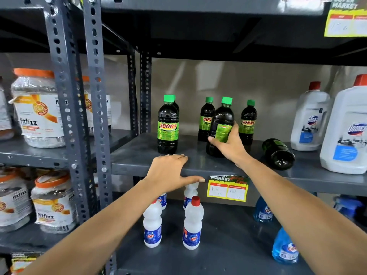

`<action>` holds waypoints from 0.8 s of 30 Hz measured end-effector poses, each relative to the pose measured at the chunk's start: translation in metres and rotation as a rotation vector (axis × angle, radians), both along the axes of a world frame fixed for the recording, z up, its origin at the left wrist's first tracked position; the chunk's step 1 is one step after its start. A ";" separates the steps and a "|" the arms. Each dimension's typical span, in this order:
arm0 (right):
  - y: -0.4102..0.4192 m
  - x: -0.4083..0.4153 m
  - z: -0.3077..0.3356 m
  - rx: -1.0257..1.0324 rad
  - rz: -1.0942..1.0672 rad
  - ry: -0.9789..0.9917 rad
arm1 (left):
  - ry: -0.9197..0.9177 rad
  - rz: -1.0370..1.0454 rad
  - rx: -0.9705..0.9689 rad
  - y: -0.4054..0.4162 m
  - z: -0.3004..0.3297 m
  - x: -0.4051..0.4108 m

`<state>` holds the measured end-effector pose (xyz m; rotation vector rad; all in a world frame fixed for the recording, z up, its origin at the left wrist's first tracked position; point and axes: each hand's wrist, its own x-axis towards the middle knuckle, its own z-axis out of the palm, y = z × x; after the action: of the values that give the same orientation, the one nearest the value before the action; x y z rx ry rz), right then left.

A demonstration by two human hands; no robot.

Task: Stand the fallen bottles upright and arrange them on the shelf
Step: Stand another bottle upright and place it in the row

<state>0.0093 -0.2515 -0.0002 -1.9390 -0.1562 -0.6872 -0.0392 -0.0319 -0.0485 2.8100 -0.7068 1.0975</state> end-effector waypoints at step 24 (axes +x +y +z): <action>-0.007 -0.004 -0.002 0.113 0.156 0.097 | -0.096 -0.013 -0.091 -0.004 -0.011 -0.005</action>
<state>0.0056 -0.2583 -0.0018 -1.8260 -0.2021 -0.4876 -0.0444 -0.0356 -0.0594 2.6890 -0.6626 1.2366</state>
